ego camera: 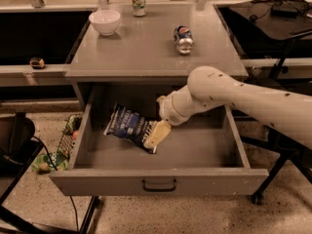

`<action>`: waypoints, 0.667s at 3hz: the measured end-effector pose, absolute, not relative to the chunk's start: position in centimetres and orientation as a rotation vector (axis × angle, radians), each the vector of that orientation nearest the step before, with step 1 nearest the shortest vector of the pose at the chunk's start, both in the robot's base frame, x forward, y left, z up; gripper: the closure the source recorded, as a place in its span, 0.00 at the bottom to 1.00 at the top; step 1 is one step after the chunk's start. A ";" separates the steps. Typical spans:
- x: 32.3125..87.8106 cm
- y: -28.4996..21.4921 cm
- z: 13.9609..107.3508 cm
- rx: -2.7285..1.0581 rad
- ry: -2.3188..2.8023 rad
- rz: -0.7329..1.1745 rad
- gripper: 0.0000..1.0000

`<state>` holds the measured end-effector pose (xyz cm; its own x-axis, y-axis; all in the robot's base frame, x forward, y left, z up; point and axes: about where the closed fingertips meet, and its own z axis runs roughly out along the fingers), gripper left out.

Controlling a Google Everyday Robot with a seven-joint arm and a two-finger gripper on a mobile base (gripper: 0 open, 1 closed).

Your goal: Pick blue chip bag from top drawer and place on counter

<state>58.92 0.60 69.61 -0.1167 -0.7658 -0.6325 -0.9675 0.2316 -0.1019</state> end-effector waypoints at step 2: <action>61.2 6.0 67.0 -1.572 1.859 0.580 0.00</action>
Offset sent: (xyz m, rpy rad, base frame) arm 0.0344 0.0813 -0.0370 0.1613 0.0216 0.0742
